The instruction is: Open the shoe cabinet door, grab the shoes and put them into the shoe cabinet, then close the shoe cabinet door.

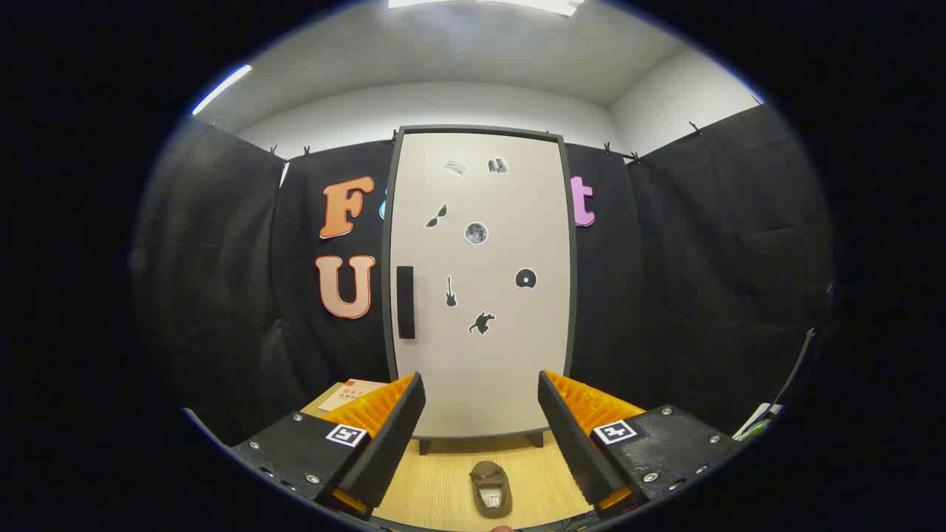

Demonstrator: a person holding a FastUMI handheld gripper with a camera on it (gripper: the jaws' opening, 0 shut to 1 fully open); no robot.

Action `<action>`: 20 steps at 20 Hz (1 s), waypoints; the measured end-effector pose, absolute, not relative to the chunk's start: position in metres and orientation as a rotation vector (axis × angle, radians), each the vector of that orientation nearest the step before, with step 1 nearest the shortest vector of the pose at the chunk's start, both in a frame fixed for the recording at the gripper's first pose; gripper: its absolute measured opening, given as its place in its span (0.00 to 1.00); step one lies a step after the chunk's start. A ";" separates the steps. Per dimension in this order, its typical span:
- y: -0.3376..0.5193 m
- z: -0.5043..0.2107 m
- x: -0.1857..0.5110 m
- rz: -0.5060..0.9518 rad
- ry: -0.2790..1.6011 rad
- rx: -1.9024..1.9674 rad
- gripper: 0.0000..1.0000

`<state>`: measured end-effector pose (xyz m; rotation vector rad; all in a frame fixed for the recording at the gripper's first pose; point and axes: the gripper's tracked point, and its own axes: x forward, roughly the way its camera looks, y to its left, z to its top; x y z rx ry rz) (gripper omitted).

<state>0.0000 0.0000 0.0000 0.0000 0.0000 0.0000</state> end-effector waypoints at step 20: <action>-0.001 0.003 0.013 0.013 -0.006 -0.007 0.96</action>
